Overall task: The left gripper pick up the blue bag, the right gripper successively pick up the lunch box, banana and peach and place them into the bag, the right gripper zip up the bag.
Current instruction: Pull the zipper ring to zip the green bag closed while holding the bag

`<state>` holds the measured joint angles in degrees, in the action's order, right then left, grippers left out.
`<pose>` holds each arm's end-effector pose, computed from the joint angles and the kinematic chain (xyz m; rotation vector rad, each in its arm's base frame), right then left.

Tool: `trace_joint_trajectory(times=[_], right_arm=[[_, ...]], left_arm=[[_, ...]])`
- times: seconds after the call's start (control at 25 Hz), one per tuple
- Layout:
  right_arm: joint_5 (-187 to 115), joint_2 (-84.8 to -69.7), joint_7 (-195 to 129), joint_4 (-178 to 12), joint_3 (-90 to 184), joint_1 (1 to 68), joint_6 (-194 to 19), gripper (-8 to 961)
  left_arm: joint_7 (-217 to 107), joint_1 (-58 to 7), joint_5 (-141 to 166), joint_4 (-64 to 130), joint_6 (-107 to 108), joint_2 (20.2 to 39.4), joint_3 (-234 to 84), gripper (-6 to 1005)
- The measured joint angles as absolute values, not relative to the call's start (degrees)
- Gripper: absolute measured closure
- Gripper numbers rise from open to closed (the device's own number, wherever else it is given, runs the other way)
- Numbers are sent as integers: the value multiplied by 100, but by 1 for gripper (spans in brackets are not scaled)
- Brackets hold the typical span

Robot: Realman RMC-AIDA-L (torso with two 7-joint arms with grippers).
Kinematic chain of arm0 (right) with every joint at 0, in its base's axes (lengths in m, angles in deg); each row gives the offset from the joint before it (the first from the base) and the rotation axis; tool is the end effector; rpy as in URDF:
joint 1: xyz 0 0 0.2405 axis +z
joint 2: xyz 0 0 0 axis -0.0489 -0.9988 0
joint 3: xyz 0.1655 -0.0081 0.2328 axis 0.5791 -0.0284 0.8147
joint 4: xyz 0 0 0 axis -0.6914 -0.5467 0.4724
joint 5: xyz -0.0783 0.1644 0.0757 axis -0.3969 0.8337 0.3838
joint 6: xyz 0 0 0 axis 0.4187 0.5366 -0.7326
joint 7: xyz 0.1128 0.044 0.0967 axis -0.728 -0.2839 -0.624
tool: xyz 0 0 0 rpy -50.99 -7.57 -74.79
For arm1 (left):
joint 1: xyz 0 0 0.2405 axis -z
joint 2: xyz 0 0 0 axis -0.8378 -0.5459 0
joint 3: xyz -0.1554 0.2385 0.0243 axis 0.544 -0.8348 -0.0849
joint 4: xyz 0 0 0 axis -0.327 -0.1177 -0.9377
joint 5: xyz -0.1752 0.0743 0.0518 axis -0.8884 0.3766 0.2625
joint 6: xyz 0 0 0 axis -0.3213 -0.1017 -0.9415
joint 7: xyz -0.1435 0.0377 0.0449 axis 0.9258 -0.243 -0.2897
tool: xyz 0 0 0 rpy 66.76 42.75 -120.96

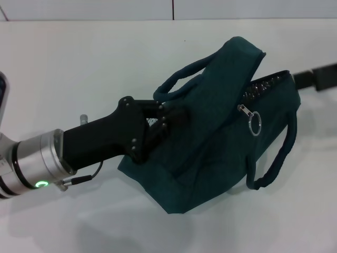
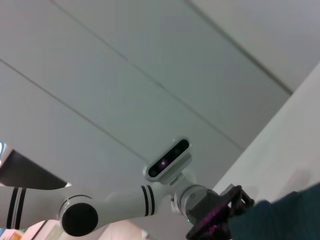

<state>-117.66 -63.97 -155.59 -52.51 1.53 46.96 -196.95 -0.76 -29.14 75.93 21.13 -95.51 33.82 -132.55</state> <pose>0.1829 0.3569 0.1027 2.5262 -1.0111 -0.6398 -0.2319 0.2749 -0.0505 -2.5863 -0.4043 -1.4759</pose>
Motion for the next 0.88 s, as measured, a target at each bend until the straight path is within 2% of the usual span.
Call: trace_joint_trajectory(times=[0.2, 0.32, 0.44, 0.48, 0.52, 0.6, 0.72, 0.88], right_arm=[[-11754, -6517, -14830, -5190, 265, 4155, -19918, 145], [-11787, -6662, -14208, -5150, 252, 3943, -20041, 146], [-11830, -6878, -13494, -4924, 225, 3634, -20023, 146], [-11900, -7045, -13118, -4697, 224, 3441, -19913, 146], [-11900, -7045, -13118, -4697, 224, 3441, -19913, 146], [-11986, -7235, -12757, -4430, 235, 3232, -19720, 146], [-12028, -7430, -12338, -4193, 260, 2979, -19435, 147], [-12018, -7585, -11806, -4162, 277, 2787, -19268, 147]], left_arm=[[-61, -2914, 7599, 2113, -9552, 3376, -13254, 946], [-60, -2914, 7623, 2113, -9554, 3376, -13255, 946], [-59, -2922, 7634, 2113, -9559, 3378, -13260, 946], [-58, -2931, 7634, 2113, -9563, 3378, -13263, 946], [-53, -2944, 7635, 2113, -9566, 3378, -13265, 946], [-45, -2971, 7636, 2113, -9572, 3379, -13267, 946], [-25, -2990, 7638, 2113, -9574, 3379, -13275, 946], [11, -2993, 7640, 2113, -9577, 3378, -13285, 946]])
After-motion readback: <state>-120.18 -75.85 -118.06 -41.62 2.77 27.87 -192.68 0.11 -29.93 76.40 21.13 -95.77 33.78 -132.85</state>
